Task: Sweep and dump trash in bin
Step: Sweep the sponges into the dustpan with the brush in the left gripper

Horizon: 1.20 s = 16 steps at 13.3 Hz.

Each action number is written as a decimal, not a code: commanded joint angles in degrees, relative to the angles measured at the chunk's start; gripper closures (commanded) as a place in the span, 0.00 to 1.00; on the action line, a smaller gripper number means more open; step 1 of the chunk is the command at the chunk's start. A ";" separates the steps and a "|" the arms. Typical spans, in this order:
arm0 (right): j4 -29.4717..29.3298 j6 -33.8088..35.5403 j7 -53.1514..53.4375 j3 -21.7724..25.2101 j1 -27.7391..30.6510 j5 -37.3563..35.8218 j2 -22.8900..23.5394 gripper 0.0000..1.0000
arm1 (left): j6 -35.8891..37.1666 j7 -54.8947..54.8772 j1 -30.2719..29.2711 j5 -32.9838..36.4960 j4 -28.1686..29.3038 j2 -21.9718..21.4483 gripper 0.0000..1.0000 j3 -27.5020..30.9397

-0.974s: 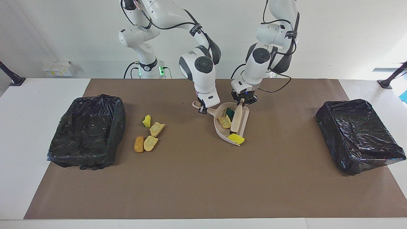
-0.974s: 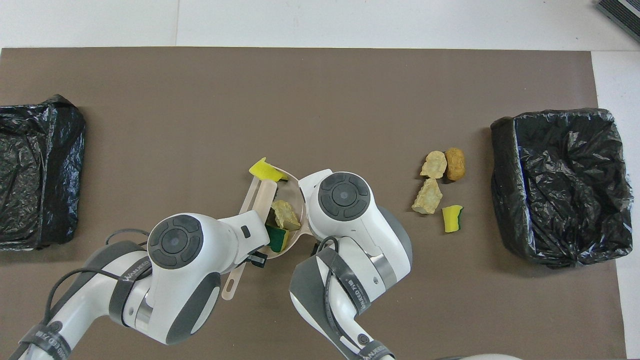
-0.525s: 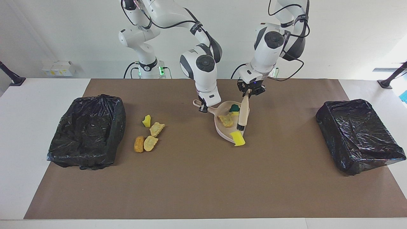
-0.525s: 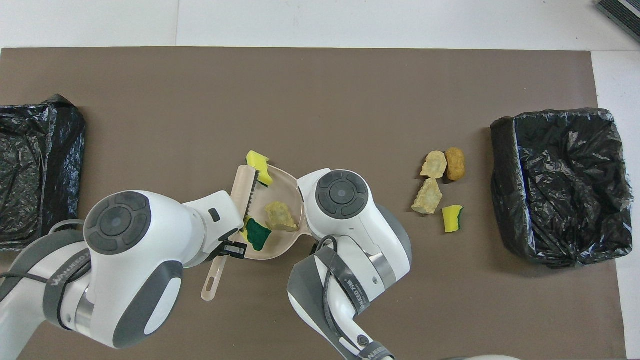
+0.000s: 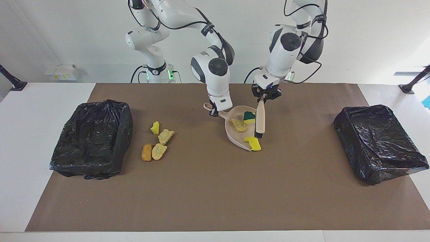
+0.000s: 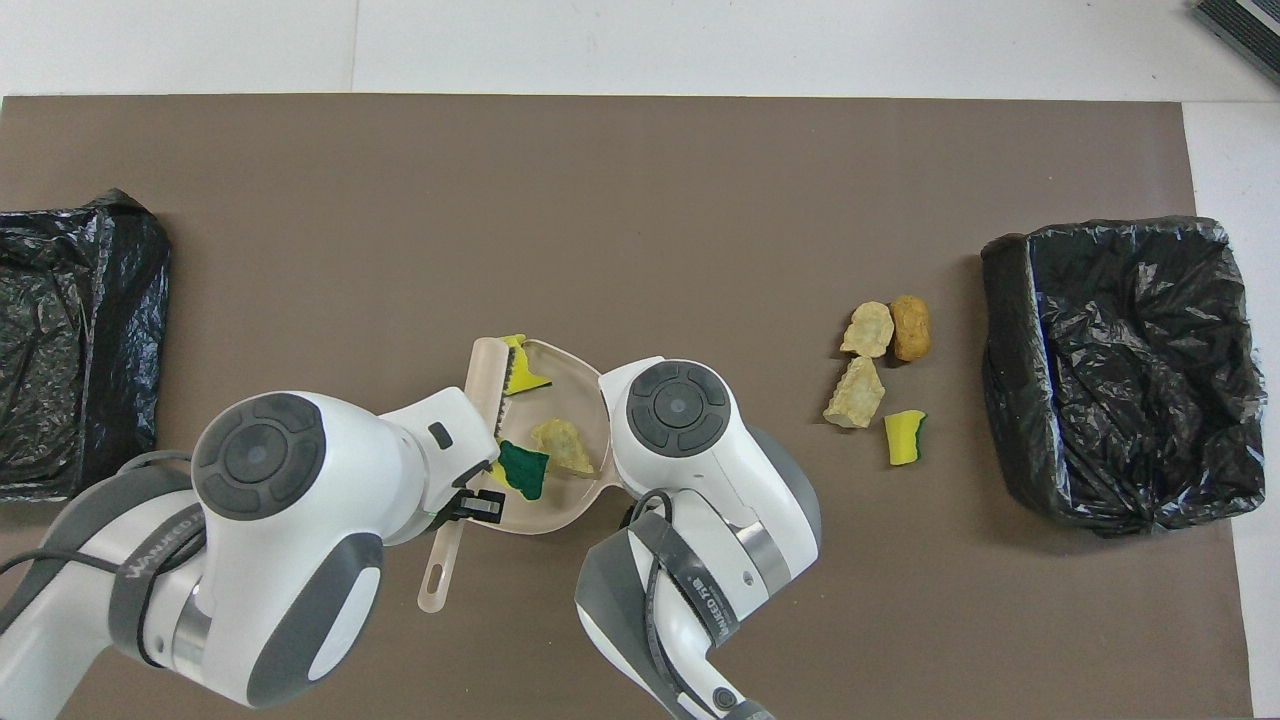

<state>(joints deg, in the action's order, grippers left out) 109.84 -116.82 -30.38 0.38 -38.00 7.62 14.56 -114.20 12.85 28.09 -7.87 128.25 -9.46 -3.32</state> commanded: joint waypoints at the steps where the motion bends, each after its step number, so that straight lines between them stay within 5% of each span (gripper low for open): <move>1: 2.48 -0.77 -0.99 -0.03 0.56 0.12 -1.73 1.00 | -0.33 1.12 3.90 0.14 4.09 -1.60 1.00 0.42; 7: 4.24 -2.36 -2.67 -0.03 0.73 0.03 -2.17 1.00 | 12.06 1.21 3.38 3.91 6.56 -5.56 1.00 0.42; 12: 4.24 -2.71 -2.15 -0.03 0.65 0.03 -2.17 1.00 | 10.67 1.21 -4.87 6.99 6.57 -5.91 1.00 0.42; 16: 4.15 -8.48 -1.97 -0.03 0.91 -1.03 -2.78 1.00 | 4.17 2.62 -6.82 7.34 13.05 -14.42 1.00 0.51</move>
<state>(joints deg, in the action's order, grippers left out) 112.06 -120.96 -31.34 0.53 -37.87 7.31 13.66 -106.57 13.96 21.89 -1.17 135.01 -17.24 -2.33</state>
